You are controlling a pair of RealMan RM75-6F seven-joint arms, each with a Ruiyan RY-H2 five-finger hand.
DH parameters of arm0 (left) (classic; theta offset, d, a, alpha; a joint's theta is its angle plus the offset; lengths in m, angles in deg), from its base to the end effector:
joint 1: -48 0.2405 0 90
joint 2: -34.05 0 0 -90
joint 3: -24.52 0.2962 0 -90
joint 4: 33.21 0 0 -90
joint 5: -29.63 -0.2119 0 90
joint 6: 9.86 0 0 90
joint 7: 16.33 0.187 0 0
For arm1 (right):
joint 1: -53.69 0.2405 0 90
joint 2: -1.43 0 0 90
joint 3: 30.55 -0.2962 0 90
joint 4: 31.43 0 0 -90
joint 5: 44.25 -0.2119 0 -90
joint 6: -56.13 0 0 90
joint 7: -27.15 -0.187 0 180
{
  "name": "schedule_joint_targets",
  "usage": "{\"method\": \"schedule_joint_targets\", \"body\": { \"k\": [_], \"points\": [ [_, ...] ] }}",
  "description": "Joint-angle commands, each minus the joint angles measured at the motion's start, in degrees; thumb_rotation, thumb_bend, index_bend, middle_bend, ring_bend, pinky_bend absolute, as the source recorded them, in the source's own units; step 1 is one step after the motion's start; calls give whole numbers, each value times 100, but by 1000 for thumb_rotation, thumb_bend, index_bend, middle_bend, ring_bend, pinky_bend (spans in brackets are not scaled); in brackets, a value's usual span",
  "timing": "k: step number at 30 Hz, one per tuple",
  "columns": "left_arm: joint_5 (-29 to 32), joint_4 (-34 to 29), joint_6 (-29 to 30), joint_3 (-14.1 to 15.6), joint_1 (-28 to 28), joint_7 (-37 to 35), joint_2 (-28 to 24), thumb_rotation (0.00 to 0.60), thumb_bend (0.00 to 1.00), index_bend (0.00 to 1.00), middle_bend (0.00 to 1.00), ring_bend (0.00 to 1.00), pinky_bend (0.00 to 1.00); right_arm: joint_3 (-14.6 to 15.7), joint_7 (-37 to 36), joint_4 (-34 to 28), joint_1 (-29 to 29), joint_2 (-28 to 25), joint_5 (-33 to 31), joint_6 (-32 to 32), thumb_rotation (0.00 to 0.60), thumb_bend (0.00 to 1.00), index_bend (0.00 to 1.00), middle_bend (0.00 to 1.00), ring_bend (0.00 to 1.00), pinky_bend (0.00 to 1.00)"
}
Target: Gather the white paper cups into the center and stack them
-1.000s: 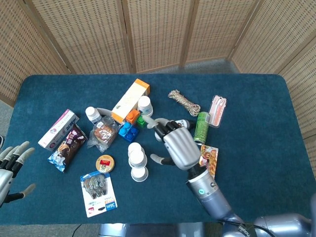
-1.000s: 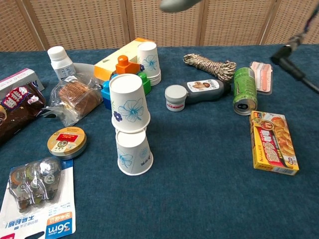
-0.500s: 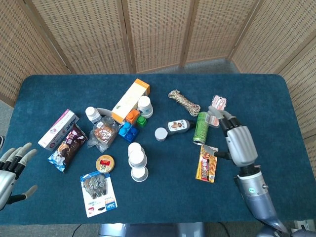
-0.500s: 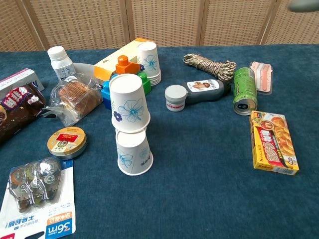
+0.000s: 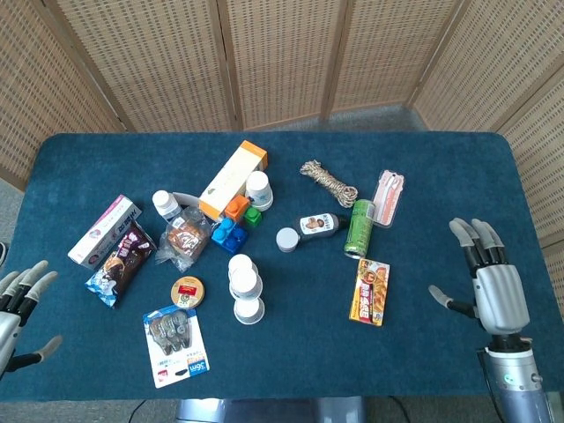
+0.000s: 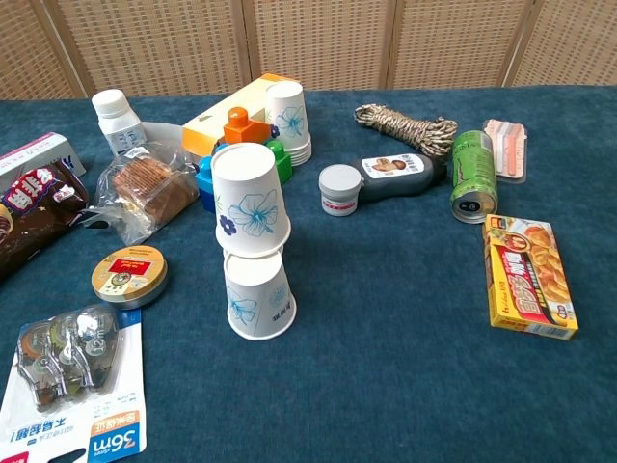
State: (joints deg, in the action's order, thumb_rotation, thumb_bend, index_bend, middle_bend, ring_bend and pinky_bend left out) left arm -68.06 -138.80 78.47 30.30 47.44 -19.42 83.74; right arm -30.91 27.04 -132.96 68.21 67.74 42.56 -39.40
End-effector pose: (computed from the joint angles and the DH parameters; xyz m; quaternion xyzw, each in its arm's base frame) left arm -0.3038 0.1669 0.2108 -0.6394 -0.4129 -0.3814 0.5247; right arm -0.2646 -0.2617 0.1732 0.5615 -0.3591 0.5300 0.5243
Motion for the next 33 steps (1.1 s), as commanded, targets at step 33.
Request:
{"method": "schedule_joint_targets", "body": {
  "k": [33],
  "points": [
    [-235, 265, 206, -43, 71, 154, 169, 600, 282, 0, 0, 0, 0, -78, 888, 12, -435, -243, -520, 1214, 600, 0, 0, 0, 0, 0]
  ]
}}
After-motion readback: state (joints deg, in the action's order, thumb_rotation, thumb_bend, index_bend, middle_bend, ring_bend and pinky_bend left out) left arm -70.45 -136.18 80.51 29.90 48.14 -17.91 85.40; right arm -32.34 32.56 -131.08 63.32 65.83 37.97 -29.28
